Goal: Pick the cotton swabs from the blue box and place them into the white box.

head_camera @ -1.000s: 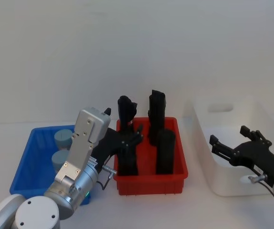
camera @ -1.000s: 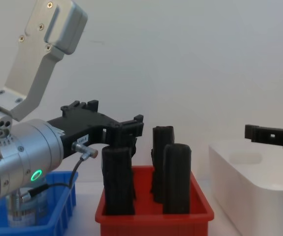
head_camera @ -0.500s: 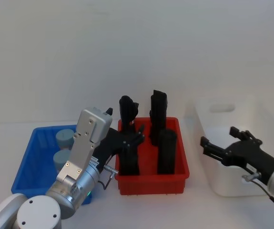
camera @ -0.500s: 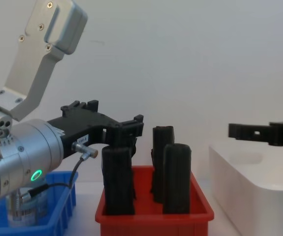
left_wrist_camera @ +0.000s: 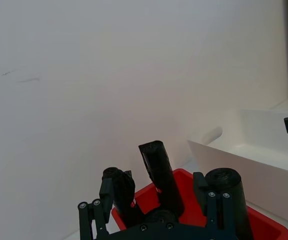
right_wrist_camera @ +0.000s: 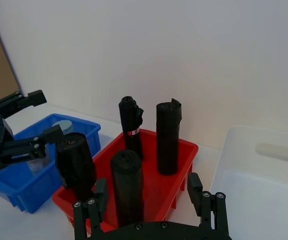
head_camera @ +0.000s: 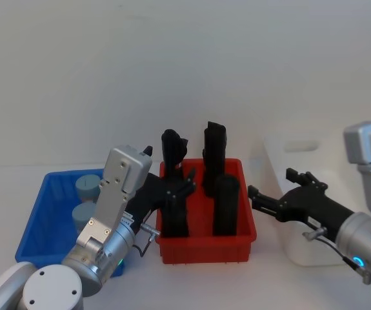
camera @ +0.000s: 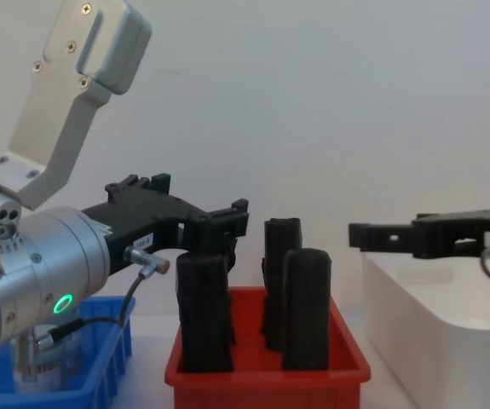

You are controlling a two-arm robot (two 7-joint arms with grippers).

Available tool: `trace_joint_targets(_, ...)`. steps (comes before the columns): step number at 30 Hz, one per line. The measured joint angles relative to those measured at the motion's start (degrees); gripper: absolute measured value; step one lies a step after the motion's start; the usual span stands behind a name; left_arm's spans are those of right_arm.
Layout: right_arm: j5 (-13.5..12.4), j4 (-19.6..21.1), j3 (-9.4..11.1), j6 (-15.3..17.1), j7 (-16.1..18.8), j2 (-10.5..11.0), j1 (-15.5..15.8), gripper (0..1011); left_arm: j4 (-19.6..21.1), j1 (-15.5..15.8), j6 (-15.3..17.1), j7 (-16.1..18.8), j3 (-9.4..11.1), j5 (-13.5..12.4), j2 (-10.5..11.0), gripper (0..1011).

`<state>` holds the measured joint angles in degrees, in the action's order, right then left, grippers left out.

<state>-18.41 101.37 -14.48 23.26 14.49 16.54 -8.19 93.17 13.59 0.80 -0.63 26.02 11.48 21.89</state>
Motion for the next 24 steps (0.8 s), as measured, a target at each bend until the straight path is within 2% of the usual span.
trace_joint_targets(10,5.7,-5.0,-2.3,-0.1,0.5,-2.8,-3.1,1002,0.0,0.0,0.0,0.0,0.0,0.0,0.0,1004)
trace_joint_targets(24,9.5,-10.5,-4.5,-0.1,0.9,-6.0,-6.4,1002,0.0,0.0,0.0,0.0,0.0,0.0,0.0,1004)
